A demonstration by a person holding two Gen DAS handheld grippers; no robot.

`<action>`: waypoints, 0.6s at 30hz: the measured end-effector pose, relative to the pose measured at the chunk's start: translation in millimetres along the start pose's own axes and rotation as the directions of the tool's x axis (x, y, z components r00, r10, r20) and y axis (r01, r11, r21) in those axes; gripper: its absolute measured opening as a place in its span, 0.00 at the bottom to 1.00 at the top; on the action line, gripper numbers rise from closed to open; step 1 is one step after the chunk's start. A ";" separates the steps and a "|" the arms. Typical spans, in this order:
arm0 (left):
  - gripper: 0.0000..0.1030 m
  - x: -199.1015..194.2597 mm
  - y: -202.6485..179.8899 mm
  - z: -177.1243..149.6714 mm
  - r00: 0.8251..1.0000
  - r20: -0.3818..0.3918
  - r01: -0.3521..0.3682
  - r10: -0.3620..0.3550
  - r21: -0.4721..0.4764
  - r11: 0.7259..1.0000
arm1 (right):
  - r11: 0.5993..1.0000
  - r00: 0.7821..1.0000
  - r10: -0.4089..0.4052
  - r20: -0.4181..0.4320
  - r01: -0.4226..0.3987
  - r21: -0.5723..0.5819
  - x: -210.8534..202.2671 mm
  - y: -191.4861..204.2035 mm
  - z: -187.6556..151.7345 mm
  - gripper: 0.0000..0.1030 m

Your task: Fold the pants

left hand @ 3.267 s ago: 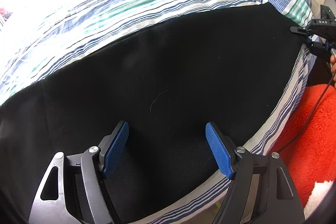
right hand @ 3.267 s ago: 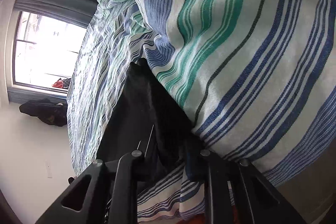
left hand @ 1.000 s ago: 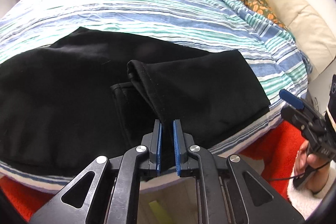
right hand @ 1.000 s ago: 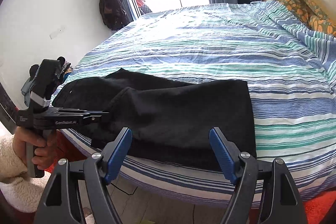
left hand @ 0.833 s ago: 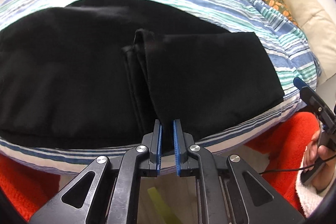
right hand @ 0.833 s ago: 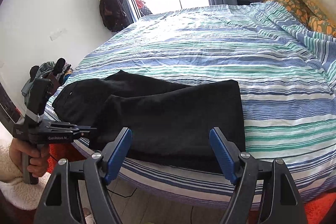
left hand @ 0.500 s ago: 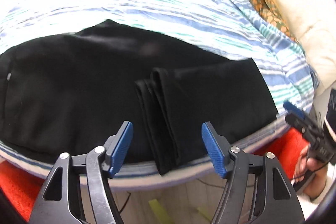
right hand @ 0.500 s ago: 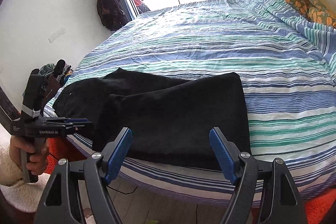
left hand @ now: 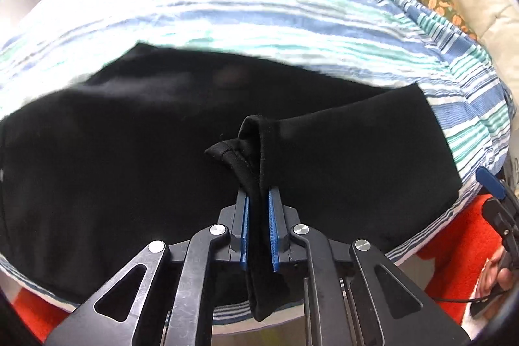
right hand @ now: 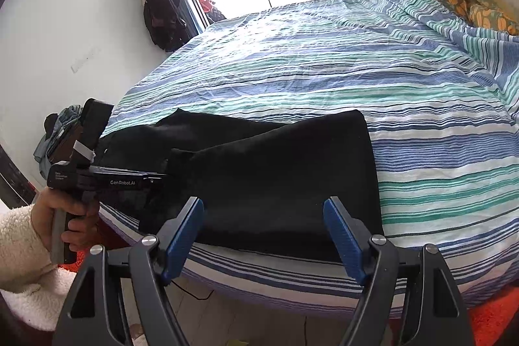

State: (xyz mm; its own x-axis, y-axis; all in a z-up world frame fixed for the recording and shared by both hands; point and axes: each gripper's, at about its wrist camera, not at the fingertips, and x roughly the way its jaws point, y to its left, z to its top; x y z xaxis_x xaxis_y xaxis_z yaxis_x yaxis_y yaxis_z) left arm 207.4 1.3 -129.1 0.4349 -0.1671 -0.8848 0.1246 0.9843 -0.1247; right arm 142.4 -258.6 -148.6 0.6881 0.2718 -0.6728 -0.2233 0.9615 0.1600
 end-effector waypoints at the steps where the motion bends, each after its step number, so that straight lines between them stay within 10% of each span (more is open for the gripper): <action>1: 0.08 -10.5 -0.6 7.3 0.999 0.039 0.001 -0.001 0.012 1.000 | 1.000 1.000 -0.008 0.014 0.008 0.007 -2.8 -1.9 0.9 0.74; 5: 0.08 -28.8 11.2 29.5 0.994 0.111 -0.005 0.002 0.026 1.000 | 0.999 0.998 -0.033 0.048 0.031 0.029 -10.0 -8.8 4.4 0.74; 10: 0.09 25.4 20.1 21.6 1.000 -0.016 -0.027 0.027 0.037 0.999 | 0.997 0.998 -0.057 -0.001 0.057 0.053 -0.1 -15.4 2.8 0.74; 18: 0.44 6.3 32.9 14.5 0.999 0.035 -0.031 0.033 -0.072 0.997 | 0.997 0.998 -0.065 0.008 0.064 0.048 1.0 -18.0 5.3 0.74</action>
State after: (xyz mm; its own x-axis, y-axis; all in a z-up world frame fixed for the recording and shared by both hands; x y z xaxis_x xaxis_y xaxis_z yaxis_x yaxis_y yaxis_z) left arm 227.2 31.9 -132.3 0.4697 -0.1360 -0.8723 0.0470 0.9905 -0.1291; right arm 150.7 -275.4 -148.4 0.7065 0.2091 -0.6761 -0.1452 0.9779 0.1508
